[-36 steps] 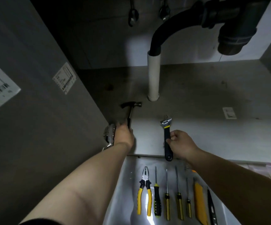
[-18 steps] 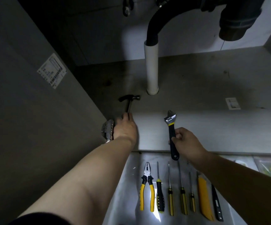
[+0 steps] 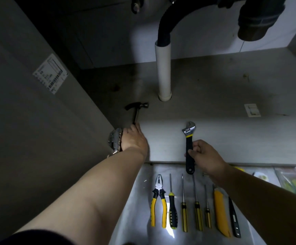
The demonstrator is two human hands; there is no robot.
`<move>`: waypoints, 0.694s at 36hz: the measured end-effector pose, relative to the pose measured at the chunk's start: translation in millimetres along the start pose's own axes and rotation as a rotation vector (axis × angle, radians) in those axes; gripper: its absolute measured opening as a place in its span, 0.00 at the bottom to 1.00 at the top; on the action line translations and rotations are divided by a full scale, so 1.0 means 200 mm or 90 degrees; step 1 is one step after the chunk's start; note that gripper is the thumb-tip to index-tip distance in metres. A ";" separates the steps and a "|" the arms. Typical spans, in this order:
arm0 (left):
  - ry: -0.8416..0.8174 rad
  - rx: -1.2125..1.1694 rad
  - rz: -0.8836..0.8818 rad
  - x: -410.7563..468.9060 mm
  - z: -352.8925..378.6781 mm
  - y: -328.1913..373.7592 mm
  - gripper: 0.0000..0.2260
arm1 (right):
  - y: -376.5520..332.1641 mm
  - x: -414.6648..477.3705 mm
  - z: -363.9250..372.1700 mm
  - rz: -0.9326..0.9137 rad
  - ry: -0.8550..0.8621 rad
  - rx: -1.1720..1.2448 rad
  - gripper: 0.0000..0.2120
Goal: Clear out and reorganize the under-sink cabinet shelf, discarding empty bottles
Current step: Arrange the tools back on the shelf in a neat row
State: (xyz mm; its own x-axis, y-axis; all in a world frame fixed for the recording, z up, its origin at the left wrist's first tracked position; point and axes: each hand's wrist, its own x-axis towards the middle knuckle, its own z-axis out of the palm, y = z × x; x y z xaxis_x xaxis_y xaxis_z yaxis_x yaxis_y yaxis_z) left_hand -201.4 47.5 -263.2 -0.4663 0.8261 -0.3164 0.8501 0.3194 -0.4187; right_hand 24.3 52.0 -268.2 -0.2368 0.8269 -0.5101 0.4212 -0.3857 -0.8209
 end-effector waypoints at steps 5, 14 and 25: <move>-0.021 0.106 0.014 0.03 -0.01 -0.02 0.30 | 0.01 0.00 0.00 -0.008 -0.006 -0.017 0.04; -0.028 0.033 -0.013 0.03 -0.01 -0.04 0.29 | 0.02 0.02 0.01 -0.024 0.003 -0.025 0.04; 0.062 -0.046 -0.022 -0.02 0.01 -0.02 0.28 | 0.02 0.02 0.02 -0.015 0.004 0.019 0.06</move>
State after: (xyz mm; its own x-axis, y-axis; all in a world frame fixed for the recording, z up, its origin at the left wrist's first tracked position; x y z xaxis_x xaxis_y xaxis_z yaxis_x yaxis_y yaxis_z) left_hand -202.8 42.3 -262.6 -0.4731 0.8541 -0.2163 0.8506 0.3788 -0.3646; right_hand 21.4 52.8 -273.7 -0.2409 0.8386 -0.4886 0.3895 -0.3776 -0.8401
